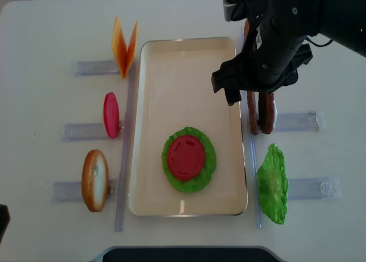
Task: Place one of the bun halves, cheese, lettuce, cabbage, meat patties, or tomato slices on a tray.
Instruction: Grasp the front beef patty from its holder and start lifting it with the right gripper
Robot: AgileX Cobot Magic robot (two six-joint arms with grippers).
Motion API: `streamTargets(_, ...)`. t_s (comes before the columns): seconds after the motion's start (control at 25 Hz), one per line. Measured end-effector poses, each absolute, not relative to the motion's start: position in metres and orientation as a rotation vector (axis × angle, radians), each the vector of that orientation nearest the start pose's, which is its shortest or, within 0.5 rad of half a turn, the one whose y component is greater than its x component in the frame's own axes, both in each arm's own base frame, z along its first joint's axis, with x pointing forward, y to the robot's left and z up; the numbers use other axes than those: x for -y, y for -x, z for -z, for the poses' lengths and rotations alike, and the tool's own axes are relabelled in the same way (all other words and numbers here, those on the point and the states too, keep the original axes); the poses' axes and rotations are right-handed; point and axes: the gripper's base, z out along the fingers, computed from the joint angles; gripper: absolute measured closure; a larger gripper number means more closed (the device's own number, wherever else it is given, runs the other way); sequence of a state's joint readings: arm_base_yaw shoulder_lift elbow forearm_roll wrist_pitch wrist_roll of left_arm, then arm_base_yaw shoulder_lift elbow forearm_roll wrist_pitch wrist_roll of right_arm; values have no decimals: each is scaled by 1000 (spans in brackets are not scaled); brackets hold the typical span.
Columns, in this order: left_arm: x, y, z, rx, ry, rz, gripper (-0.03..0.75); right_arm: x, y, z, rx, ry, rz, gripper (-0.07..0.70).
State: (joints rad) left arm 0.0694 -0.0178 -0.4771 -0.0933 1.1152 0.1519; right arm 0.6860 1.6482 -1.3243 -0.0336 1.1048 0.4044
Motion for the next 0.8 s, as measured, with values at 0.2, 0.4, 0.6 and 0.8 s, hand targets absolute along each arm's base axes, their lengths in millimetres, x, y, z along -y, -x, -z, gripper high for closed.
streamTargets(0.2, 8, 7, -267, -2098, -94, -20, 722, -212, -256, -275, -2891, 394, -157, 44)
streamTargets(0.4, 8, 7, -267, -2098, -94, -20, 722, -213, -257, -273, -2896, 372, -162, 44)
streamTargets(0.6, 8, 7, -267, -2098, -94, -20, 722, -214, -259, -269, -2901, 373, -159, 44)
streamTargets(0.8, 8, 7, -267, -2098, -94, -20, 722, -216, -260, -269, -2882, 384, -172, 44)
